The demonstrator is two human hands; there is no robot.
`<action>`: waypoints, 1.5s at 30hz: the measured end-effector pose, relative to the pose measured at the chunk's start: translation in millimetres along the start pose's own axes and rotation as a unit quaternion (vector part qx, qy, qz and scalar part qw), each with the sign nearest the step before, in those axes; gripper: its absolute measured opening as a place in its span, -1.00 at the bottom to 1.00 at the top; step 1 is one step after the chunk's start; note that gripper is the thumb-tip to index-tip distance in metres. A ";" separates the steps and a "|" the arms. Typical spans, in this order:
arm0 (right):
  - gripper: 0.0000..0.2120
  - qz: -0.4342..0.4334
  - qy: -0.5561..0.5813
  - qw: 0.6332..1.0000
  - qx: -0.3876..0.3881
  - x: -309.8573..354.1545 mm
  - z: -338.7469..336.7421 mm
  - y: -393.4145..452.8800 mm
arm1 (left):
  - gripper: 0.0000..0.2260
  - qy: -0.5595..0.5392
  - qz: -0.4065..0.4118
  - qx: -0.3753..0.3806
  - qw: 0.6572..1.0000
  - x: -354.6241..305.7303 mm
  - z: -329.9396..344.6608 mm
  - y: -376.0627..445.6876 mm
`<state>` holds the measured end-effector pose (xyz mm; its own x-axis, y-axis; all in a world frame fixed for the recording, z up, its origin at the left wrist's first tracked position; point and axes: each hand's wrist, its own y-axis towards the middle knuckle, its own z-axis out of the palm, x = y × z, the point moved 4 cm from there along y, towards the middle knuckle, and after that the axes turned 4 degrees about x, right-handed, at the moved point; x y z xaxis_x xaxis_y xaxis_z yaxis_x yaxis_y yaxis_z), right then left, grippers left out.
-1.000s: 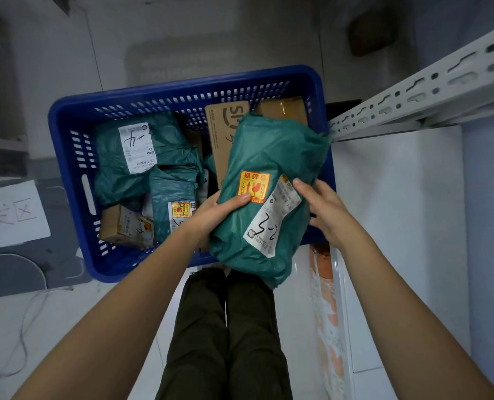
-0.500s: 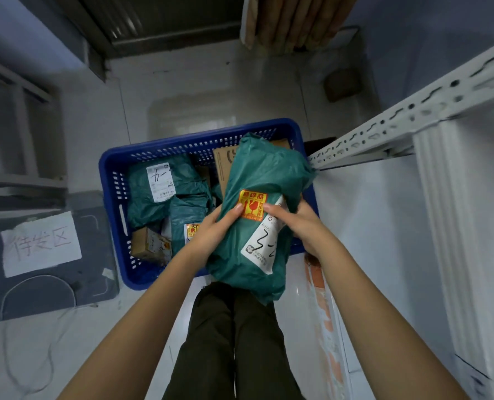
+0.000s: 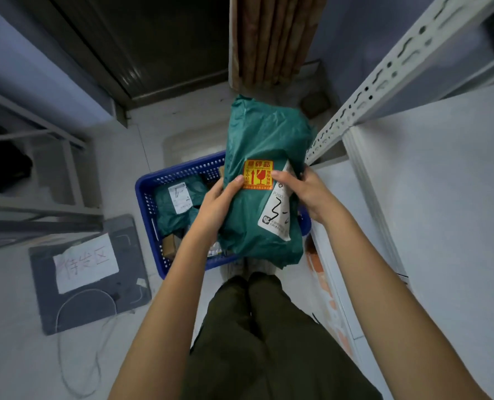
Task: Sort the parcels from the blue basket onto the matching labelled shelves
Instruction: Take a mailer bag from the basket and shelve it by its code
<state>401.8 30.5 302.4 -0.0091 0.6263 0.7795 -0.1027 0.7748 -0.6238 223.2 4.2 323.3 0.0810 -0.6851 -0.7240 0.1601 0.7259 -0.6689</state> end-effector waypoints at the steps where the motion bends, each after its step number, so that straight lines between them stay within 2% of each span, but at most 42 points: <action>1: -0.07 -0.012 -0.004 1.000 -0.003 9.3 -0.5 -9.6 | -0.74 -0.001 0.012 0.003 1.000 -6.6 2.9 -6.4; 3: -0.06 -0.034 -0.006 0.999 -0.002 27.3 -3.0 -30.8 | -0.77 0.002 0.037 0.016 0.999 -20.8 10.1 -20.5; 5: -0.13 -0.058 -0.006 0.998 0.000 45.4 -8.1 -54.5 | -0.84 0.011 0.064 0.031 0.997 -37.8 18.5 -33.6; 9: -0.52 -0.115 0.007 0.993 -0.025 80.3 -20.6 -108.2 | -0.91 0.038 0.119 0.091 0.988 -74.1 43.5 -56.6; 11: -0.57 -0.141 0.018 0.988 -0.061 97.2 -24.4 -134.5 | -0.92 0.049 0.146 0.132 0.979 -95.1 57.4 -67.7; 14: -0.47 -0.178 0.023 0.973 -0.143 122.5 -26.5 -171.2 | -0.91 0.047 0.185 0.184 0.964 -126.1 73.3 -85.0; 17: -0.62 -0.230 0.025 0.948 -0.219 153.3 -16.8 -208.6 | -0.89 0.040 0.216 0.237 0.946 -156.0 83.0 -107.0; 18: -0.62 -0.248 0.028 0.937 -0.245 161.8 -12.4 -220.9 | -0.89 0.037 0.226 0.258 0.939 -166.4 85.5 -115.2; 21: -0.46 -0.291 0.040 0.906 -0.306 179.9 1.8 -260.0 | -0.84 0.034 0.259 0.314 0.913 -195.5 92.6 -142.9; 26: -0.46 -0.338 0.018 0.874 -0.348 198.9 20.2 -327.4 | -0.78 0.031 0.310 0.396 0.864 -232.6 116.1 -191.9; 30: -0.39 -0.366 -0.017 0.837 -0.407 221.4 21.4 -385.1 | -0.66 0.009 0.321 0.428 0.845 -251.4 147.9 -231.3; 32: -0.37 -0.372 -0.048 0.819 -0.435 238.0 16.7 -412.2 | -0.65 0.001 0.334 0.443 0.832 -262.4 166.4 -250.8; 34: -0.44 -0.378 -0.079 0.804 -0.451 255.8 10.8 -435.8 | -0.71 -0.002 0.352 0.455 0.818 -277.1 185.2 -268.3; 38: -0.48 -0.402 -0.126 0.770 -0.480 283.8 -0.5 -469.3 | -0.60 -0.023 0.365 0.474 0.801 -304.6 215.8 -290.8; 40: -0.51 -0.408 -0.143 0.756 -0.492 292.4 -5.8 -482.2 | -0.69 -0.023 0.376 0.479 0.793 -313.0 228.7 -301.2; 42: -0.45 -0.411 -0.158 0.743 -0.504 298.1 -11.6 -493.1 | -0.82 -0.016 0.389 0.479 0.787 -316.3 239.8 -310.6; 45: -0.36 -0.417 -0.172 0.735 -0.507 300.5 -20.1 -503.1 | -0.87 -0.014 0.394 0.474 0.787 -317.0 251.1 -318.5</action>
<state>470.7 -169.5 849.3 -0.6317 -0.0254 0.7748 0.5776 0.6513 0.4922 393.5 -25.3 808.1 0.5427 -0.0552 -0.8381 0.7097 0.5639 0.4224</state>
